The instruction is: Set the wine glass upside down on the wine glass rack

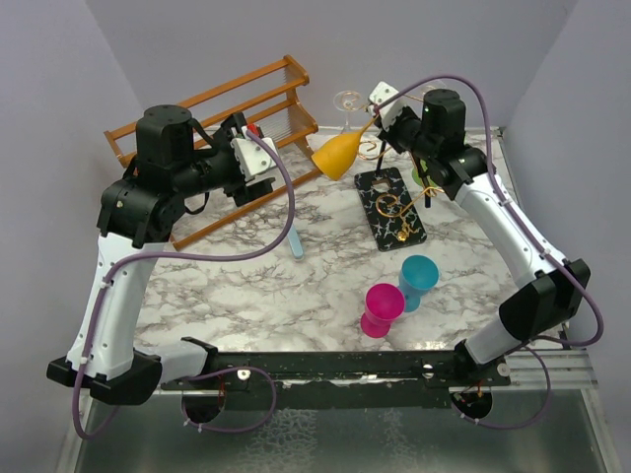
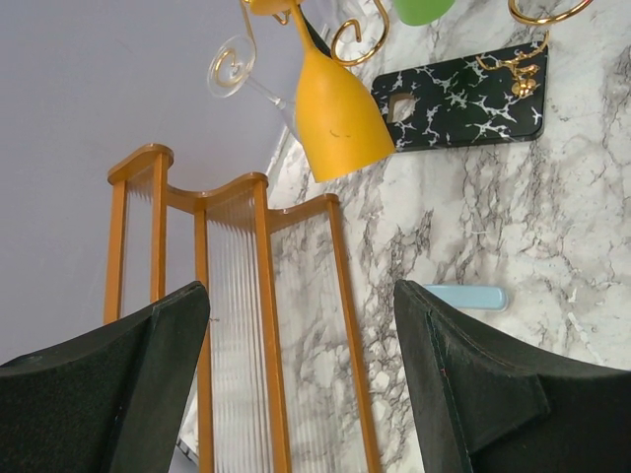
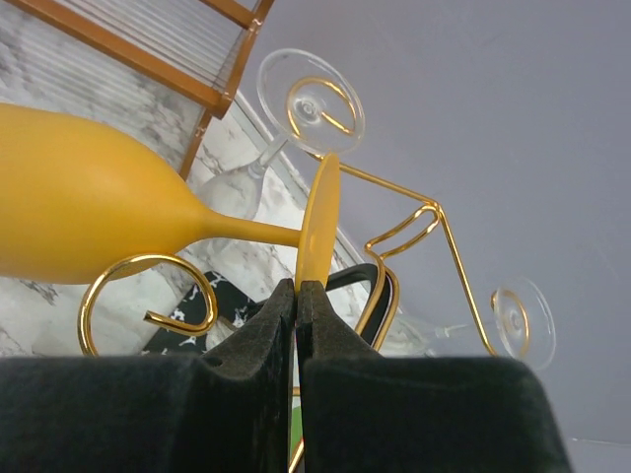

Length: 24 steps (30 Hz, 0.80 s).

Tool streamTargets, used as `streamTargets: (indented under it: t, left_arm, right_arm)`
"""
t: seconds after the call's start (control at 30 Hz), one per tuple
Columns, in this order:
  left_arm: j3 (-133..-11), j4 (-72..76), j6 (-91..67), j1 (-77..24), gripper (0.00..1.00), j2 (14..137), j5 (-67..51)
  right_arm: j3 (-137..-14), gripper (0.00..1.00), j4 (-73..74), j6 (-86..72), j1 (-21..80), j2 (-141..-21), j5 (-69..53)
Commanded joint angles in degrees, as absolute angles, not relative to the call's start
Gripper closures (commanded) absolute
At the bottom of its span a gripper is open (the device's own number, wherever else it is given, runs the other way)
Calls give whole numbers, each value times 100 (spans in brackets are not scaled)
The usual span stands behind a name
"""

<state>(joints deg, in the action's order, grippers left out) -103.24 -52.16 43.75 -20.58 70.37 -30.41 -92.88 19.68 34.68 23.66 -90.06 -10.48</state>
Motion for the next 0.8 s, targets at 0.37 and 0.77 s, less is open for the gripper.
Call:
streamTargets:
  t: [0.37, 0.77]
  left_arm:
    - [-10476, -5258, 4271, -2017, 22, 7084, -3331]
    - [-10472, -5260, 4242, -2019, 22, 7101, -3392]
  right_arm:
    - [-8701, 99, 1820, 4535, 2408, -8439, -420]
    - [-8437, 99, 2273, 5210, 2408, -8117, -682]
